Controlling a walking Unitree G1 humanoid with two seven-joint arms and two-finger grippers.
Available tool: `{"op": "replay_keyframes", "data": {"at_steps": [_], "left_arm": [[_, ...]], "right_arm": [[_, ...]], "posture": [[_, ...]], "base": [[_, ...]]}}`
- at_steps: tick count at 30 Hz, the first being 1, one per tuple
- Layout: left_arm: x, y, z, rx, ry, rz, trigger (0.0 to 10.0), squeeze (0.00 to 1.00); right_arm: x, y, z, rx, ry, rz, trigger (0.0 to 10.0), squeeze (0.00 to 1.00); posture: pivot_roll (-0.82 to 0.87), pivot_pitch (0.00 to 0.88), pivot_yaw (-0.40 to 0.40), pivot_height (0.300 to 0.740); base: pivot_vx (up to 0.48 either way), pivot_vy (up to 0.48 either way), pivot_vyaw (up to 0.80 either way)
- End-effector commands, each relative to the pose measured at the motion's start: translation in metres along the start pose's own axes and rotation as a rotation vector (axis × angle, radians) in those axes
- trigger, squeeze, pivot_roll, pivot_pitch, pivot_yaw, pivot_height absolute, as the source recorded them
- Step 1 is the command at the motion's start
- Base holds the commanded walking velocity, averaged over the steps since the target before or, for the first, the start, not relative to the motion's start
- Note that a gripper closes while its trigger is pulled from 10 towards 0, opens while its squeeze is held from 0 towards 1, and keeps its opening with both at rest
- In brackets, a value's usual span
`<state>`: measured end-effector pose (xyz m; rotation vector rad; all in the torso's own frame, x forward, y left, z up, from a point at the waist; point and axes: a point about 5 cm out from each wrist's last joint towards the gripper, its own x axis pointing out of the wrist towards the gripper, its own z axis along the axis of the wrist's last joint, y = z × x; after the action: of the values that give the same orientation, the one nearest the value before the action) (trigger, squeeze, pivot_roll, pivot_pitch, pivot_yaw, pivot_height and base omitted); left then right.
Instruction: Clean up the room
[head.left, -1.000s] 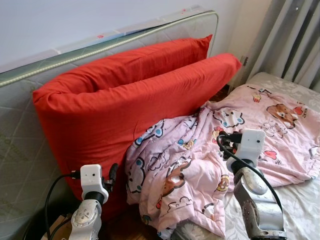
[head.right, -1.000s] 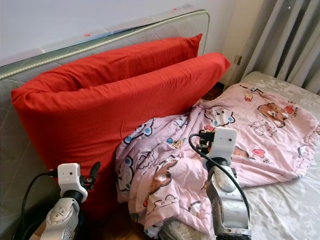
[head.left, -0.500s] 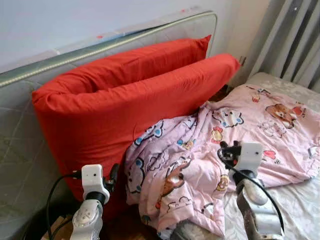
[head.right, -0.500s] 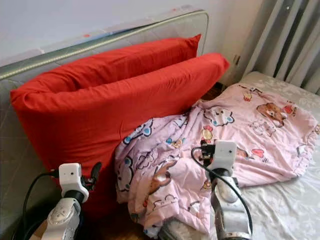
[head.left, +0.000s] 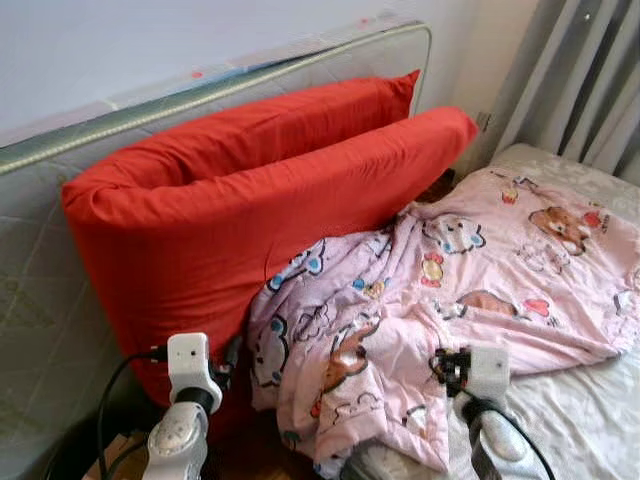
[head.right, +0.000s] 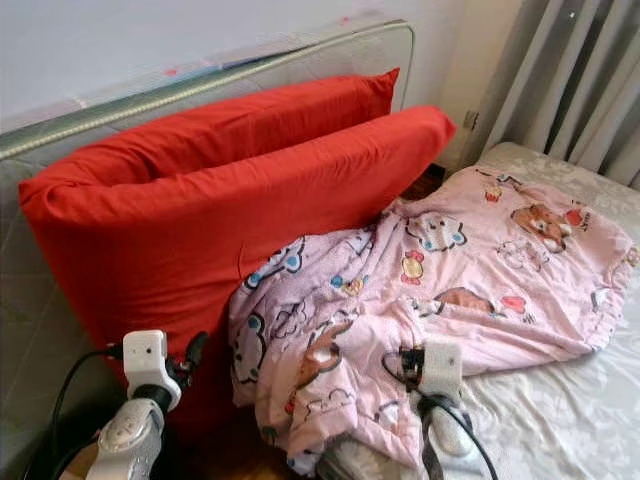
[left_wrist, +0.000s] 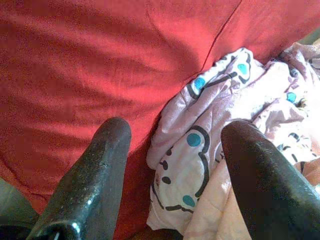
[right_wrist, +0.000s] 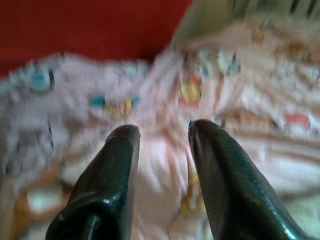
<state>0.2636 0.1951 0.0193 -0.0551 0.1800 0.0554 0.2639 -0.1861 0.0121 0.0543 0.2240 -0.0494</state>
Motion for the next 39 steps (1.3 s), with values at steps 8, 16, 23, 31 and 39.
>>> {"op": "replay_keyframes", "data": {"at_steps": [8,16,23,31,39], "left_arm": [[-0.003,0.000,-0.001,0.012,-0.017,0.001,10.0,0.00],[-0.003,-0.003,-0.002,0.009,-0.017,-0.009,10.0,0.00],[-0.003,-0.004,-0.001,0.010,-0.021,-0.014,10.0,0.00],[-0.003,-0.004,-0.001,0.010,-0.020,-0.018,10.0,0.00],[-0.002,-0.006,-0.001,0.010,-0.017,-0.023,10.0,0.00]], "right_arm": [[-0.013,-0.002,-0.018,0.017,0.011,-0.007,10.0,0.00],[-0.014,-0.001,-0.024,0.023,0.019,-0.013,10.0,0.00],[-0.007,0.003,-0.021,-0.005,0.042,0.001,10.0,0.00],[-0.010,0.002,-0.027,-0.009,0.059,-0.008,10.0,0.00],[-0.009,0.001,-0.027,-0.037,0.062,-0.030,10.0,0.00]], "posture": [[-0.09,0.000,-0.037,0.740],[-0.09,0.000,-0.036,0.740],[-0.09,0.000,-0.038,0.740],[-0.09,0.000,-0.038,0.681],[-0.09,0.000,-0.038,0.666]], "base": [[0.000,0.000,0.00],[0.000,0.000,0.00],[0.000,0.000,0.00],[0.000,0.000,0.00],[0.000,0.000,0.00]]}}
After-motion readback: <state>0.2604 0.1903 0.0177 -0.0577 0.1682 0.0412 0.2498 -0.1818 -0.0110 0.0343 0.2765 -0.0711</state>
